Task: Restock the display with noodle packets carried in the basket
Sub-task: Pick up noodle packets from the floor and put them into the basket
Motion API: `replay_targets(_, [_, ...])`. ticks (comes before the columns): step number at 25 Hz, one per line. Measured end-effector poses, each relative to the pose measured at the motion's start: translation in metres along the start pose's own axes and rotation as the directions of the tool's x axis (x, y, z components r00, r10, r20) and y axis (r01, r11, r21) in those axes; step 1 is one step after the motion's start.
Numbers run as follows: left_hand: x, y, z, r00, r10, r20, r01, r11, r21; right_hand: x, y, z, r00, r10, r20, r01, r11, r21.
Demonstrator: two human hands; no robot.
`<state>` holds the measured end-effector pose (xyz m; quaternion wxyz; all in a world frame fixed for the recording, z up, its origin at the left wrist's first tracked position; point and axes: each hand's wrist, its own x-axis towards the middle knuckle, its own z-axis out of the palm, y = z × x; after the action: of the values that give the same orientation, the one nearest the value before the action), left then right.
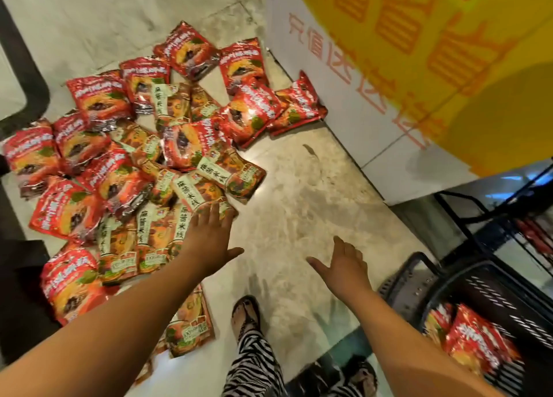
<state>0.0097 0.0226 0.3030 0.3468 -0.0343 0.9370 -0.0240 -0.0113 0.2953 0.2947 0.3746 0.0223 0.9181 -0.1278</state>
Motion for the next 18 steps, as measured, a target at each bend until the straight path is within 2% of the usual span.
replay_targets(2, [0.002, -0.038, -0.003, 0.997, -0.073, 0.018, 0.074, 0.997, -0.038, 0.006, -0.038, 0.002, 0.999, -0.015, 0.035, 0.014, 0.999, 0.030])
replay_targets(7, [0.017, -0.085, -0.008, 0.986, -0.162, 0.044, 0.166, 0.978, -0.123, 0.039, -0.074, -0.014, 0.998, -0.016, 0.064, 0.021, 0.997, -0.072])
replay_targets(13, [0.073, -0.097, -0.017, 0.976, -0.186, 0.115, 0.201, 0.971, -0.131, 0.121, -0.083, -0.054, 0.996, 0.069, 0.048, -0.064, 0.993, -0.095])
replay_targets(18, [0.164, -0.094, -0.059, 0.961, -0.200, 0.189, 0.231, 0.960, -0.158, 0.210, -0.078, -0.107, 0.991, 0.102, 0.091, -0.094, 0.992, -0.083])
